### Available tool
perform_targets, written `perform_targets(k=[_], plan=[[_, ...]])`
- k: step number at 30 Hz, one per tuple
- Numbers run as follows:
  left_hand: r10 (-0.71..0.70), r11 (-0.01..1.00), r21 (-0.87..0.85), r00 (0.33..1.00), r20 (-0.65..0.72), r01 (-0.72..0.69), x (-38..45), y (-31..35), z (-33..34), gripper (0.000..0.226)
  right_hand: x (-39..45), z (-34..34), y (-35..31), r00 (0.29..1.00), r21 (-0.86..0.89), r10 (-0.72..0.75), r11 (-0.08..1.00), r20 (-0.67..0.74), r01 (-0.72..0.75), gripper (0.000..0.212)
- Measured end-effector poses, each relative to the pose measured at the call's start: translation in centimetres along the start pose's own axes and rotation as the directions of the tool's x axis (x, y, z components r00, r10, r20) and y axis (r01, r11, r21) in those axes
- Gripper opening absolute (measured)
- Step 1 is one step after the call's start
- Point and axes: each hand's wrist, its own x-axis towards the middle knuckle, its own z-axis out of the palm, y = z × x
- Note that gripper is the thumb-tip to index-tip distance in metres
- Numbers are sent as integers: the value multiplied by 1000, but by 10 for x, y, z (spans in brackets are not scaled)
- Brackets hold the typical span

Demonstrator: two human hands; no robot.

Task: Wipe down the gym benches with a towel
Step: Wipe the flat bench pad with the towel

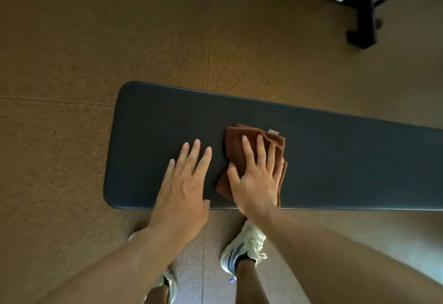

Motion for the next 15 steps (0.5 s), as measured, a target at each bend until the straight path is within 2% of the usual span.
perform_targets(k=[4, 7, 11, 13, 15], plan=[[-42, 999, 29, 999, 4, 42, 8, 19, 4, 108, 91, -36, -4, 1000, 80, -23, 996, -17, 24, 72], [-99, 992, 82, 995, 31, 96, 14, 33, 7, 110, 111, -46, 5, 993, 59, -116, 991, -40, 118, 71], [-168, 976, 154, 983, 79, 154, 28, 62, 11, 127, 22, -18, 50, 982, 28, -159, 986, -105, 163, 70], [-232, 967, 137, 967, 108, 216, 44, 78, 16, 135, -35, -4, 81, 982, 14, -175, 984, -70, 176, 72], [-327, 943, 125, 931, 165, 309, 60, 92, 20, 146, -55, 3, 104, 980, -16, -200, 980, -1, 200, 73]])
